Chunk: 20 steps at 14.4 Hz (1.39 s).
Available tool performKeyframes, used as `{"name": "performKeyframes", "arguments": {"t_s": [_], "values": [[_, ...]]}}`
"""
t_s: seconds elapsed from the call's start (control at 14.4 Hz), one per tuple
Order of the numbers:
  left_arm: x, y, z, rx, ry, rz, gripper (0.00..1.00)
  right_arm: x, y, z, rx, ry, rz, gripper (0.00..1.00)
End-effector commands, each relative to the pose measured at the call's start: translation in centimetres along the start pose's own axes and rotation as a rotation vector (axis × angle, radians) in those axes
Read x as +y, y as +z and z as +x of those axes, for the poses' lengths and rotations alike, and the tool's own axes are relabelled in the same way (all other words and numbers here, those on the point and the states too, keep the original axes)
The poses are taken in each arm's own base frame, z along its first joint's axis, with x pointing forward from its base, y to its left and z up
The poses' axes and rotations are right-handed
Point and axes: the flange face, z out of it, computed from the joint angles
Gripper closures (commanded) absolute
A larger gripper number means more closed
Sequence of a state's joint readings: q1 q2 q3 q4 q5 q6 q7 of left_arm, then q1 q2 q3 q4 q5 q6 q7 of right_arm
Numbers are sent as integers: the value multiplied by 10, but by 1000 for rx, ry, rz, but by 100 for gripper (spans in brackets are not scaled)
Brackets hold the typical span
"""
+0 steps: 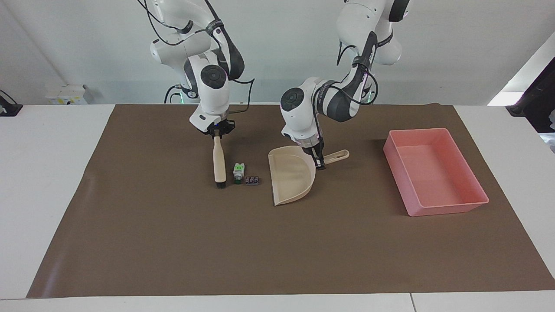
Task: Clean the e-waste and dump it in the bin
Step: 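Sweep the parts into the dustpan with the right gripper's brush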
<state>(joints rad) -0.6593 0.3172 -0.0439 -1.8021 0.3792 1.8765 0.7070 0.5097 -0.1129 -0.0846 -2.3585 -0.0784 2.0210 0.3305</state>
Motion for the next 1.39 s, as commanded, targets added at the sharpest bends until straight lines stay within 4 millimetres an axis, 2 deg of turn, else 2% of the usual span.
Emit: {"name": "performKeyframes", "arguments": {"t_s": [0.0,0.28,0.42,0.76,1.11,1.32], "values": [[6,-12,0,-49,35,19,100,-2,1,3,28,3,-8,100],[2,-15,5,-77,36,-21,100,-7,11,11,28,4,4,100],[-7,-13,14,-92,36,-56,100,-22,14,18,36,-6,21,100],[-2,-11,31,-97,68,-70,100,-62,9,17,40,-108,134,100],[9,-3,37,-108,98,-77,100,-115,-4,6,47,-132,410,100],[10,-3,38,-109,102,-77,100,-137,-25,10,54,-134,530,100]]}}
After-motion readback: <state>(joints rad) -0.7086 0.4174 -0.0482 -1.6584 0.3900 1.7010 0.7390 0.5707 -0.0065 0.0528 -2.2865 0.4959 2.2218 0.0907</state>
